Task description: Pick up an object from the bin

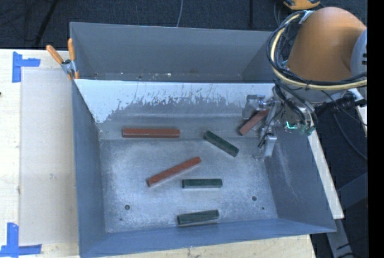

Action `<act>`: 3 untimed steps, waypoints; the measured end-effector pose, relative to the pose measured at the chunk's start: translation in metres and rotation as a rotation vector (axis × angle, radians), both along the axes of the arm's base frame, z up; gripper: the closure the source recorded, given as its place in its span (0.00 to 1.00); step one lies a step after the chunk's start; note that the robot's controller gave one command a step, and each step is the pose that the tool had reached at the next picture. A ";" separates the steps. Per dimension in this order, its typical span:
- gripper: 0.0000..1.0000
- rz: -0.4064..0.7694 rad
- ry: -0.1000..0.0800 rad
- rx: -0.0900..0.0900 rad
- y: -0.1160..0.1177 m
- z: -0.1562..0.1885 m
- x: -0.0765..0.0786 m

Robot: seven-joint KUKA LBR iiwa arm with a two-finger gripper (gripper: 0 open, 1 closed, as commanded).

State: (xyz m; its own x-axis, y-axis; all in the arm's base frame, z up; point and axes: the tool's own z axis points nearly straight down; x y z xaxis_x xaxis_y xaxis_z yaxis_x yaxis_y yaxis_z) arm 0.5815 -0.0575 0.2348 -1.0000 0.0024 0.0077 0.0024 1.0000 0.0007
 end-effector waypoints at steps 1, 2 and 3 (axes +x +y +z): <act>0.00 0.001 -0.008 -0.001 0.000 0.004 0.001; 0.00 0.002 -0.014 -0.002 0.012 -0.049 0.002; 0.00 -0.020 -0.010 0.000 0.001 -0.115 0.017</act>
Offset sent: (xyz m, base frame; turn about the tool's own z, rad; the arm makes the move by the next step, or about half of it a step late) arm 0.0004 0.0234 -0.0968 -0.0020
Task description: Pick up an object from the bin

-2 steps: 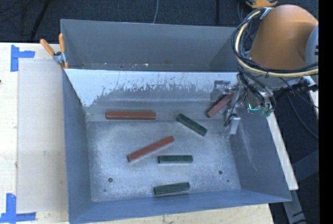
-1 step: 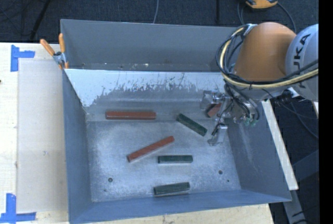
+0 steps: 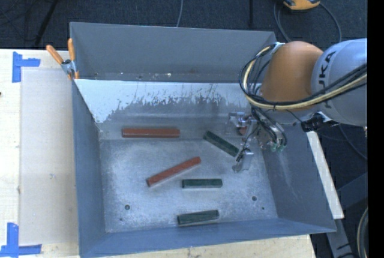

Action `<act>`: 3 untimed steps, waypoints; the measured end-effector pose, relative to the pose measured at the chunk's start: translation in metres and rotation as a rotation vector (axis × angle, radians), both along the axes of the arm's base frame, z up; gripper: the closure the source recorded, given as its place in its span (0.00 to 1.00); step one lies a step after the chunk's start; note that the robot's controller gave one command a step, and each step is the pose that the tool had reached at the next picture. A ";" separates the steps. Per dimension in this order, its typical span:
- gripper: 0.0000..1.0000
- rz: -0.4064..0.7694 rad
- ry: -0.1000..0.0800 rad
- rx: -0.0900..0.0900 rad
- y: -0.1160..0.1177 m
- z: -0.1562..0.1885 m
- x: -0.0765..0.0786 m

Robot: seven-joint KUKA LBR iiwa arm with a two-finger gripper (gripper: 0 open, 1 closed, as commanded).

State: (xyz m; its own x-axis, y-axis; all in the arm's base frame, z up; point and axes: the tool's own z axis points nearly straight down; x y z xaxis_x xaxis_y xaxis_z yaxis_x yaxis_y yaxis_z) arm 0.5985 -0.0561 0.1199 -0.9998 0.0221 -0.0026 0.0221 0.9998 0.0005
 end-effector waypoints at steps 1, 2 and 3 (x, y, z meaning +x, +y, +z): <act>0.00 -0.078 0.005 0.000 0.009 -0.021 -0.010; 0.00 -0.088 0.000 0.001 0.009 -0.038 0.003; 0.00 -0.157 0.003 0.001 -0.002 -0.049 0.022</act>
Offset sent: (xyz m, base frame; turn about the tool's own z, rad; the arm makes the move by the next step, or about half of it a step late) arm 0.0081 0.0075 -0.0458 0.0984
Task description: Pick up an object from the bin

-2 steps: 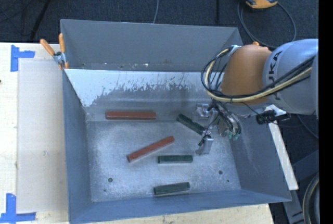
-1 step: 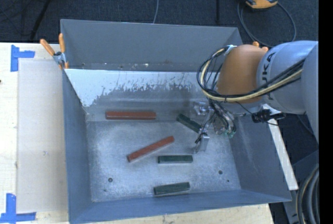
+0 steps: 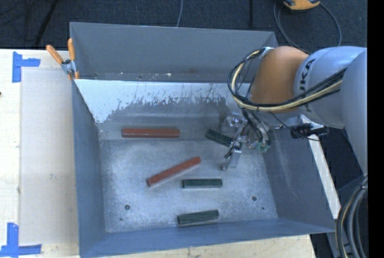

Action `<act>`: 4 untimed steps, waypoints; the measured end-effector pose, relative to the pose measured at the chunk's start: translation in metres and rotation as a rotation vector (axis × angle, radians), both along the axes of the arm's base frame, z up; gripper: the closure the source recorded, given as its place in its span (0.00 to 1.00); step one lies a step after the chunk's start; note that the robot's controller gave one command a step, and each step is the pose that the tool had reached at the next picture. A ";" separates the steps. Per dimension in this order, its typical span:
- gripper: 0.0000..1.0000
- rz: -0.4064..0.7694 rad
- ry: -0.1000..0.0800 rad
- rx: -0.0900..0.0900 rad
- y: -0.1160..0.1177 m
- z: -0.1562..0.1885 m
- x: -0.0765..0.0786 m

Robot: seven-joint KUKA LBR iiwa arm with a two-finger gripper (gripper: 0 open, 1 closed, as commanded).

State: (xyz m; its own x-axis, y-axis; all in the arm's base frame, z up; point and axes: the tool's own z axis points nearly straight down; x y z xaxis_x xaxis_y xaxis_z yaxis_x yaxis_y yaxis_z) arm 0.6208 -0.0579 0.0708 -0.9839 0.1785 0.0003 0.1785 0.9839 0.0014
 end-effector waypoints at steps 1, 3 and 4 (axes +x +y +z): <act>1.00 -0.034 0.001 0.000 0.010 -0.001 -0.012; 1.00 0.020 -0.001 -0.002 0.004 0.105 -0.020; 1.00 0.021 -0.001 -0.002 0.004 0.105 -0.020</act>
Offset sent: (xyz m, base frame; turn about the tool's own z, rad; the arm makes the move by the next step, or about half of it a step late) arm 0.0000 0.0000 0.0000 0.0000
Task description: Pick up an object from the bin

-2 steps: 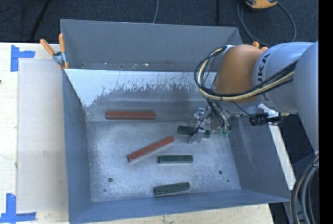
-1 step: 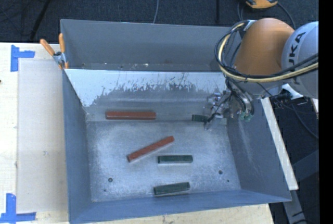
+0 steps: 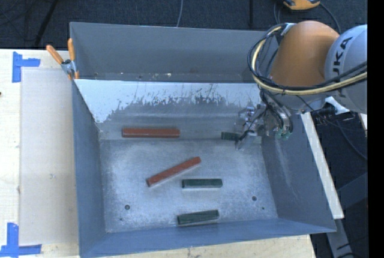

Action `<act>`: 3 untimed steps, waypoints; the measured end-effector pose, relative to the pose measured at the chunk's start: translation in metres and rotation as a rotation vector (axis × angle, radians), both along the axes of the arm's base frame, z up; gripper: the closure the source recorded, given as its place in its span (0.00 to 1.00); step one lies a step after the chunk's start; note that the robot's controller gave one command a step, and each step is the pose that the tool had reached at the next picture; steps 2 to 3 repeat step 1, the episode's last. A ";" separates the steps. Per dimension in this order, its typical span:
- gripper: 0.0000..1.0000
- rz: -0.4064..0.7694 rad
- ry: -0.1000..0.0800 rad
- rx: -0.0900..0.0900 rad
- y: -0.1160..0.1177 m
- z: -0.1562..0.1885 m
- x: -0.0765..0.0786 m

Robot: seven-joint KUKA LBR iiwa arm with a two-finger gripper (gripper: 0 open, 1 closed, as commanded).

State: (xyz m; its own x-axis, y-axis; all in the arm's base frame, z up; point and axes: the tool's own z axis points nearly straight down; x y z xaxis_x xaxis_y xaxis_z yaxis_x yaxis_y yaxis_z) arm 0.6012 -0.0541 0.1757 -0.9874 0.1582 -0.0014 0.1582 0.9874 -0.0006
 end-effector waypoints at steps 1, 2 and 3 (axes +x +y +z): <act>1.00 -0.024 0.003 0.002 -0.005 0.037 -0.003; 1.00 -0.024 0.003 0.002 -0.005 0.037 -0.003; 1.00 -0.024 0.003 0.002 -0.005 0.037 -0.003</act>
Offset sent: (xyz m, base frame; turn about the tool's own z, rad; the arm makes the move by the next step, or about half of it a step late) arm -0.0018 -0.0089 0.0591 0.0263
